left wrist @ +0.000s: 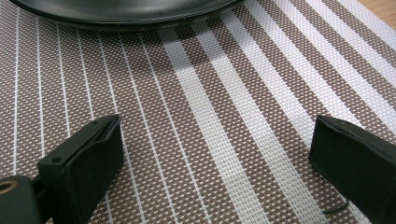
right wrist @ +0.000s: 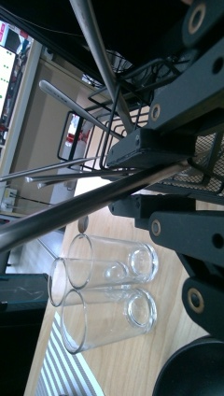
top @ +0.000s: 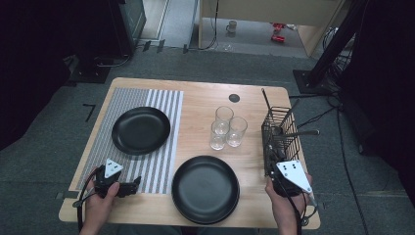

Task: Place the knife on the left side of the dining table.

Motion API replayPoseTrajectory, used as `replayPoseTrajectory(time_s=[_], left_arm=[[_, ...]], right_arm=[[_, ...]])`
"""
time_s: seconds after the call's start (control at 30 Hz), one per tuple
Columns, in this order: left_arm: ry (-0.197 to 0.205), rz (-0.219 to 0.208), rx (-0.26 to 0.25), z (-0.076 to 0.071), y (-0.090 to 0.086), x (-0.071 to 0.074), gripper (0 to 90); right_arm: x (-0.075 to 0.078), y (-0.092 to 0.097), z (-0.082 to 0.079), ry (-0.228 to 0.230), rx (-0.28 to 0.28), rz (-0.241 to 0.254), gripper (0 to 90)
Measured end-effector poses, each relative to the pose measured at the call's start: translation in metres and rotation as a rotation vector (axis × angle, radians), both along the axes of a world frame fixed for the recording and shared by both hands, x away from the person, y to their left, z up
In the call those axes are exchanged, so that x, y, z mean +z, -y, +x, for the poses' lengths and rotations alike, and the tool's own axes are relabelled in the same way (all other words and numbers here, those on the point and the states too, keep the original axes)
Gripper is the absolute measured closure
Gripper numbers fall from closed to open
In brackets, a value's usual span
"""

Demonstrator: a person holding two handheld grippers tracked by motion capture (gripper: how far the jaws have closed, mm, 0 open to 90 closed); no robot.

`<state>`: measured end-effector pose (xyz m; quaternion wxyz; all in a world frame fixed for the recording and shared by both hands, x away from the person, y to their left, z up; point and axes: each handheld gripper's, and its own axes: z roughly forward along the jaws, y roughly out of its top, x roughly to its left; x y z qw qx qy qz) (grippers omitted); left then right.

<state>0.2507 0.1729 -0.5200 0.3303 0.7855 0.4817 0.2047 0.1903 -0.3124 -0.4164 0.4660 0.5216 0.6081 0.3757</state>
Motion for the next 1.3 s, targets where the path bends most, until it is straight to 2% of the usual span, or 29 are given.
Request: replayPoseTrajectory(time_s=[0.23,0.73,0.77,0.97,1.07,1.17,1.3], left_arm=[[0.0,0.0,0.0,0.0,0.0,0.0,3.4],[0.0,0.0,0.0,0.0,0.0,0.0,3.3],[0.0,0.0,0.0,0.0,0.0,0.0,3.3],[0.0,0.0,0.0,0.0,0.0,0.0,3.3],[0.0,0.0,0.0,0.0,0.0,0.0,3.3],[0.0,0.0,0.0,0.0,0.0,0.0,3.3],[0.0,0.0,0.0,0.0,0.0,0.0,3.3]], right_arm=[[0.002,0.005,0.0,0.015,-0.027,0.009,78.2],[0.011,0.03,0.001,0.063,-0.132,0.07,82.8],[0.012,0.034,0.0,0.071,-0.142,0.087,83.0],[0.013,0.043,-0.001,0.086,-0.17,0.117,84.0],[0.014,0.047,-0.001,0.09,-0.17,0.129,84.2],[0.018,0.052,-0.003,0.099,-0.162,0.17,84.3],[0.022,0.053,-0.003,0.094,-0.144,0.19,84.3]])
